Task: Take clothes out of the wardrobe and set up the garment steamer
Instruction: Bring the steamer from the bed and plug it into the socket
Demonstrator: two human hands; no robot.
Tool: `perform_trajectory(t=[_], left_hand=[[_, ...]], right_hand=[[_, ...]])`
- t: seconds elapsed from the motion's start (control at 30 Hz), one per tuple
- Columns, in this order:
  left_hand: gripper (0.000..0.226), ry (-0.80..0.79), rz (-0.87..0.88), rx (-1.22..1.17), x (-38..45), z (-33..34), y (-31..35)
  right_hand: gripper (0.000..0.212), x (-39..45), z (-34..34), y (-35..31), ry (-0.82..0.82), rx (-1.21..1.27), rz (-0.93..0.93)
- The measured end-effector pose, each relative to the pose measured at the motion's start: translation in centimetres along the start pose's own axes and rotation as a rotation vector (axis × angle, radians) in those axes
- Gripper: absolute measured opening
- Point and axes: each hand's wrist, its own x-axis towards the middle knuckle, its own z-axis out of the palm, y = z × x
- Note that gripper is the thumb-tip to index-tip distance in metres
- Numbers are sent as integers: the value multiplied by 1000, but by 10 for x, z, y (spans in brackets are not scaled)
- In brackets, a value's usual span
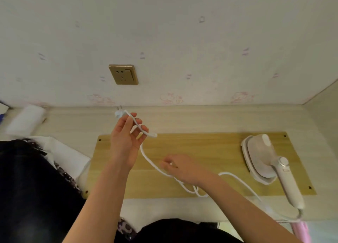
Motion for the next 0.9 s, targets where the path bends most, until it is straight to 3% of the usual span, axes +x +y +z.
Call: perform_trajectory(t=[0.13, 0.27, 0.4, 0.5, 0.6, 0.8, 0.9], left_hand=[[16, -28, -8, 0, 5, -5, 8], [18, -50, 53, 90, 13, -16, 25], [24, -102, 149, 224, 18, -25, 41], [26, -157, 219, 353, 15, -27, 48], [24, -183, 271, 481, 12, -28, 49], [22, -214, 351, 719, 7, -33, 42], [24, -180, 381, 842, 9, -41, 37]], right_hand=[[36, 12, 22, -20, -134, -6, -28], [31, 22, 24, -19, -31, -94, -64], [33, 36, 9, -6, 76, -34, 110], [36, 48, 1, 10, 64, -34, 226], [43, 59, -12, 10, 18, 10, 225], [25, 76, -61, -42, 387, 96, 33], [23, 77, -72, -79, 454, 196, -99]])
